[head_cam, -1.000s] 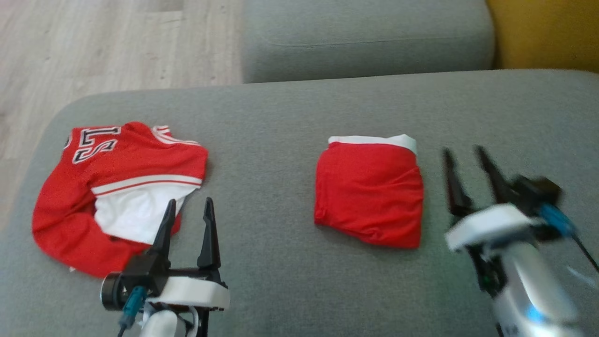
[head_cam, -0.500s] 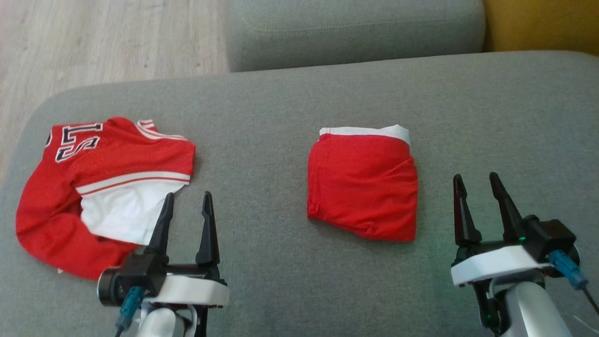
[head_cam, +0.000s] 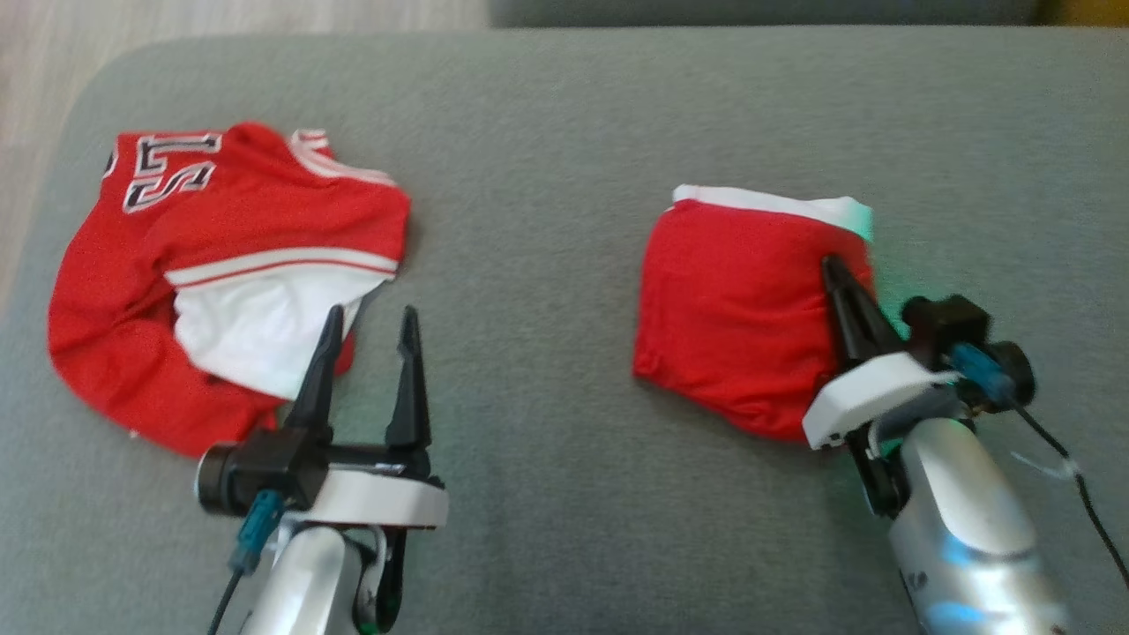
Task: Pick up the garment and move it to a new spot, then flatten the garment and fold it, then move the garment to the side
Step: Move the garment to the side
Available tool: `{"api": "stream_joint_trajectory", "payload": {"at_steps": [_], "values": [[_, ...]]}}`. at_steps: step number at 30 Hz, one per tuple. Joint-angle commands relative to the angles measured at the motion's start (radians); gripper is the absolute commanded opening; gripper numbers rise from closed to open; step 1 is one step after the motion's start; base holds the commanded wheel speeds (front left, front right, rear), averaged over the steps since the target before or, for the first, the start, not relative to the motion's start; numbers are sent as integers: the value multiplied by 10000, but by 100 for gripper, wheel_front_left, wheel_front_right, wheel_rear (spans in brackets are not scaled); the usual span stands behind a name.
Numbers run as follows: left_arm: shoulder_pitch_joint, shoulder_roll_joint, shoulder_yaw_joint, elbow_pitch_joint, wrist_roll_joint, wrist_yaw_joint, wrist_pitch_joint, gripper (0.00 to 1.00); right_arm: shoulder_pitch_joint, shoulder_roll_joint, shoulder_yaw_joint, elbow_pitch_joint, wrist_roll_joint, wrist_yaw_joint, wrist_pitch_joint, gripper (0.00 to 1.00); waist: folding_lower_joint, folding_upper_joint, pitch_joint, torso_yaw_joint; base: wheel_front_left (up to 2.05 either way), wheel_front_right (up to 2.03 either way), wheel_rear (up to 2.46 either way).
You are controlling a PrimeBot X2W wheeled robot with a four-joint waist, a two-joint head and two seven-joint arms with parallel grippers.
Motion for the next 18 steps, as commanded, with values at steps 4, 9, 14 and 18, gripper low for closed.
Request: {"api": "stream_joint_trajectory", "payload": {"at_steps": [4, 9, 14, 18], "values": [[-592, 42, 70, -255, -85, 25, -82, 100, -1108, 10, 45, 1285, -210, 69, 56, 0, -3, 0, 562, 637, 0, 0, 0], [-767, 42, 220, -206, -269, 204, -82, 100, -1699, 10, 1358, 1860, 177, 69, -201, 0, -3, 0, 497, 785, 0, 0, 0], [-758, 42, 463, -171, -214, 156, -82, 100, -1824, 10, 2457, 1529, 927, 69, -241, 0, -3, 0, 348, 814, 0, 0, 0], [-707, 42, 462, -178, -245, 142, -82, 100, -1821, 10, 3310, 1872, 1147, 69, -243, 0, -3, 0, 259, 877, 0, 0, 0]]}}
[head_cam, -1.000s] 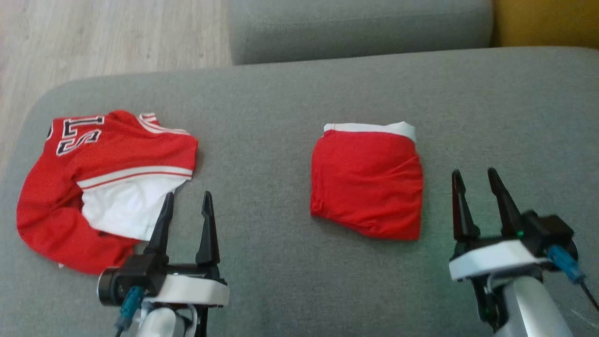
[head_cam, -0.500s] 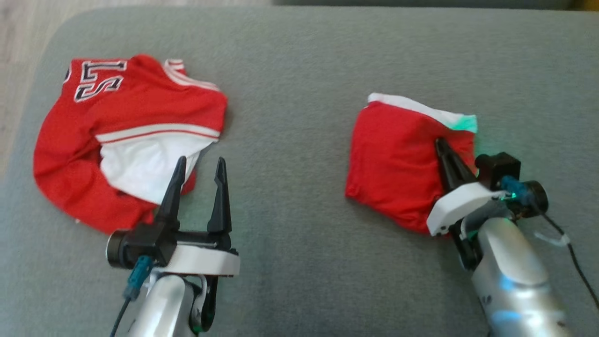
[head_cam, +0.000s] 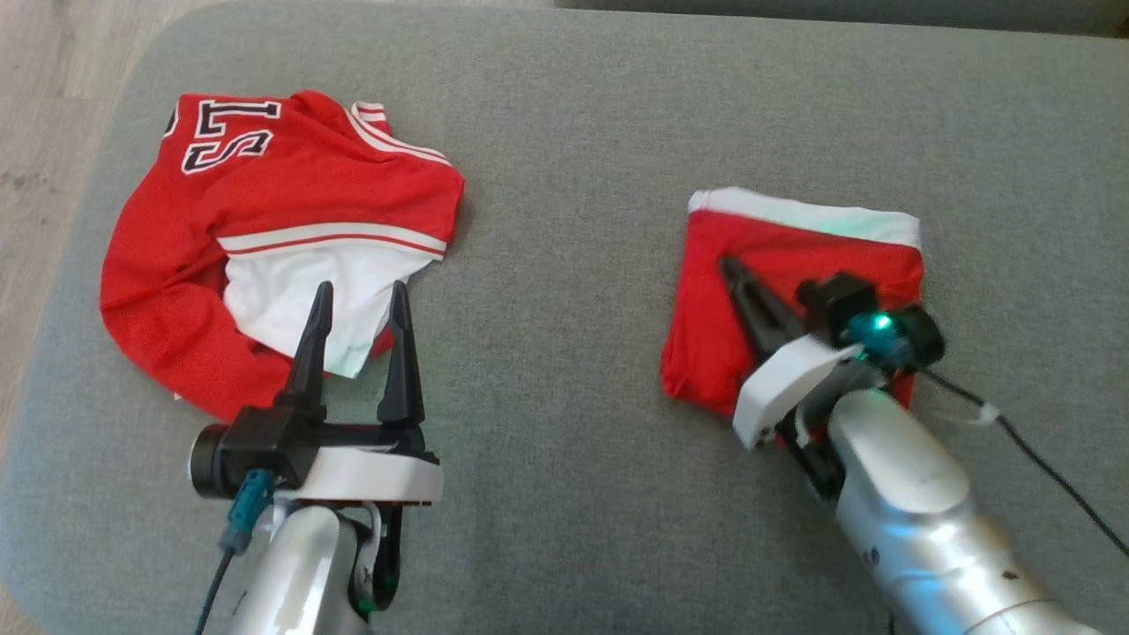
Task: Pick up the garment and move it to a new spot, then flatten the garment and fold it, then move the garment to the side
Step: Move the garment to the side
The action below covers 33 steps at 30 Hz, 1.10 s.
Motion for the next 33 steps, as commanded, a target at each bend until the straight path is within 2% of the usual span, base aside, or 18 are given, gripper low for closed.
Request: {"api": "stream_joint_trajectory", "payload": {"at_steps": [1, 6, 11, 16, 17, 22, 28, 30, 33], "values": [[-219, 59, 393, -295, 2, -22, -80, 100, -159, 150, 427, 85, 116, 69, -89, 0, 1, 0, -35, 27, 0, 0, 0], [-94, 59, 296, -295, -94, 37, -80, 100, -14, 150, 1606, 858, 710, 69, 826, 0, 1, 0, -120, 20, 0, 0, 0], [31, 59, 491, -324, 70, 31, -80, 100, -118, 150, 1480, 747, 1290, 69, 241, 0, 1, 0, -289, -254, 0, 0, 0], [159, 61, 687, -294, 336, -69, -80, 100, -20, 150, 185, -9, 1291, 69, -121, 0, 1, 0, -652, -615, 0, 0, 0], [159, 61, 687, -294, 336, -69, -80, 100, -20, 150, 185, -9, 1291, 69, -121, 0, 1, 0, -652, -615, 0, 0, 0], [415, 60, 725, -254, 264, -88, -80, 100, 1119, 150, -1709, -1879, 941, 69, -131, 0, 1, 0, -1142, -958, 0, 0, 0], [874, 59, 700, -178, 237, -123, -80, 100, 2773, 150, -3102, -3681, 150, 69, -133, 0, 1, 0, -1687, -1279, 0, 0, 0], [1002, 59, 685, -187, 205, -114, -80, 100, 3297, 150, -3370, -4090, -73, 69, -134, 100, 1, 0, -1817, -1342, 0, 0, 0], [1198, 59, 682, -263, 135, -85, -80, 100, 3937, 150, -3485, -4606, -168, 69, -134, 100, 1, 0, -1919, -1430, 0, 0, 0]]}}
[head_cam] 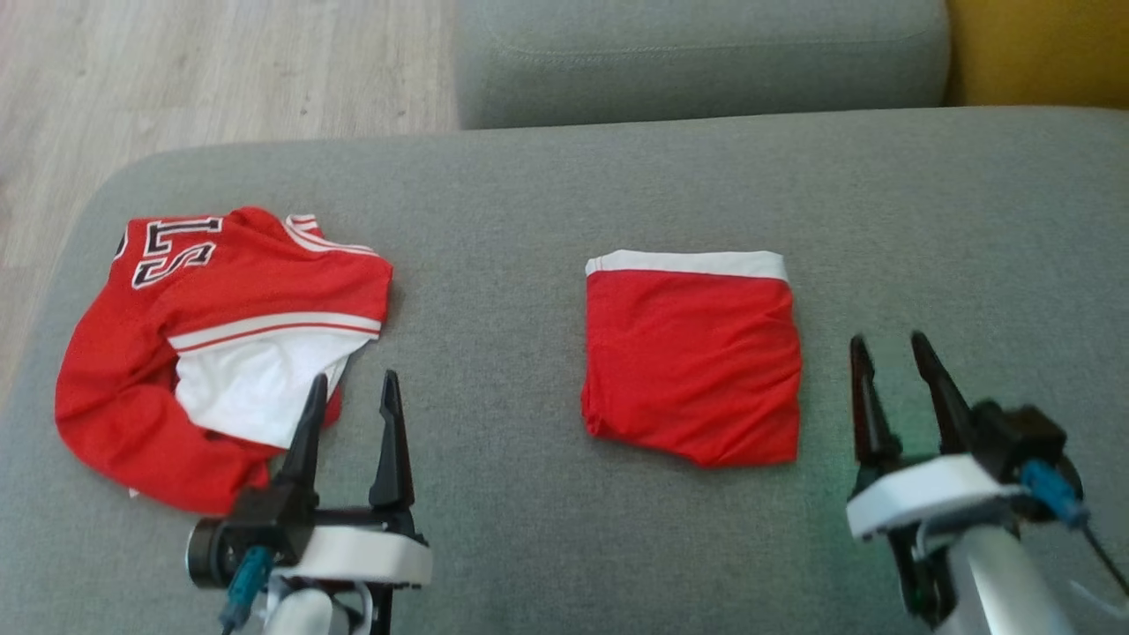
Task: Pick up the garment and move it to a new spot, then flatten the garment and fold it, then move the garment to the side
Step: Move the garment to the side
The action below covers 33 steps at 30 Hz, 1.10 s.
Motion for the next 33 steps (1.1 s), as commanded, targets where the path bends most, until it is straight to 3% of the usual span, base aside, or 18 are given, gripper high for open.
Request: {"api": "stream_joint_trajectory", "payload": {"at_steps": [1, 9, 18, 33], "values": [[-126, 50, 338, -337, -121, -2, -80, 100, 23, 87, 192, -493, -45, 69, -136, 100, 2, 0, -100, -70, 0, 0, 0], [194, 49, 182, -278, -204, 34, -80, 100, 693, 87, 202, -718, 47, 69, -137, 100, 2, 0, -248, -64, 0, 0, 0], [-38, 49, 131, -298, -153, -4, -80, 100, 246, 87, 132, -467, 80, 69, -137, 100, 2, 0, -9, 122, 0, 0, 0], [-585, 49, -403, -282, -411, 106, -80, 100, -1623, 87, 74, 2533, 969, 69, 953, 100, 2, 0, 868, 1170, 0, 0, 0]]}}
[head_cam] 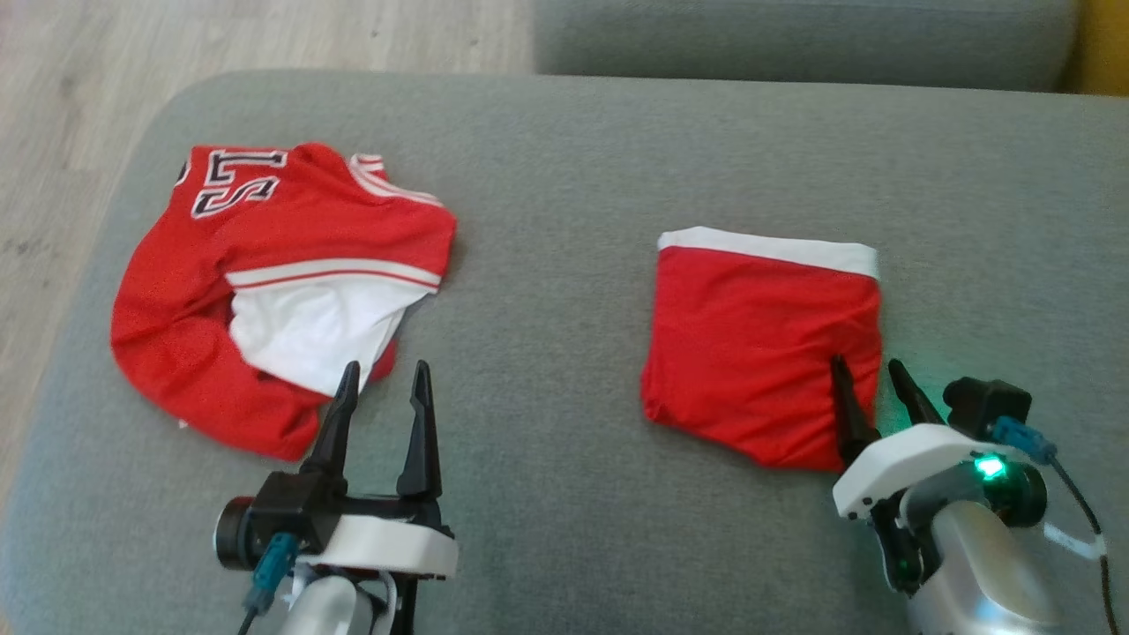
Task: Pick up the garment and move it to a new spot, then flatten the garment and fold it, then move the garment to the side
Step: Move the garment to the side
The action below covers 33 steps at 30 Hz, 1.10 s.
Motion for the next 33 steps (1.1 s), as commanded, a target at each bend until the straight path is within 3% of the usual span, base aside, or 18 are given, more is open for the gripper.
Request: {"api": "stream_joint_trajectory", "payload": {"at_steps": [1, 7, 8, 9, 16, 19, 22, 30, 33], "values": [[-412, 39, 266, -288, -93, 30, -80, 100, -434, -18, 231, -150, 114, 69, 13, 100, -1, 0, 149, 181, 0, 0, 0], [-426, 39, 134, -312, -175, 74, -80, 100, -1025, -18, 720, 1280, 1116, 69, 826, 100, -1, 0, 320, 512, 0, 0, 0], [-427, 39, 135, -328, -190, 86, -80, 100, -1074, -18, 785, 1427, 1143, 69, 856, 80, -1, 0, 323, 529, 0, 0, 0], [-427, 39, 145, -344, -202, 99, -80, 100, -1116, -18, 840, 1544, 1152, 69, 835, 0, -1, 0, 323, 537, 0, 0, 0], [-402, 39, 373, -366, -153, 122, -80, 100, -1516, -109, 1059, 1926, -467, 69, 98, 0, -1, 0, 138, 215, 0, 0, 0], [-339, 39, 435, -370, -119, 75, -80, 100, -1721, -355, 1275, 1837, -1129, 69, 94, 0, -1, 0, -44, -55, 0, 0, 0], [-291, 39, 458, -406, -258, 37, -80, 100, -1805, -833, 1516, 1644, -1041, 69, 430, 0, -1, 0, -204, -246, 0, 0, 0], [-392, 39, 505, -693, -428, 66, -80, 100, -1984, -4424, 3003, 1102, -1699, 69, 1104, 0, -1, 0, -37, -448, 0, 0, 0], [-442, 39, 490, -727, -381, -2, -80, 100, -2110, -5491, 3457, 1285, -1967, 69, 1276, 0, -1, 0, 160, -393, 0, 0, 0]]}}
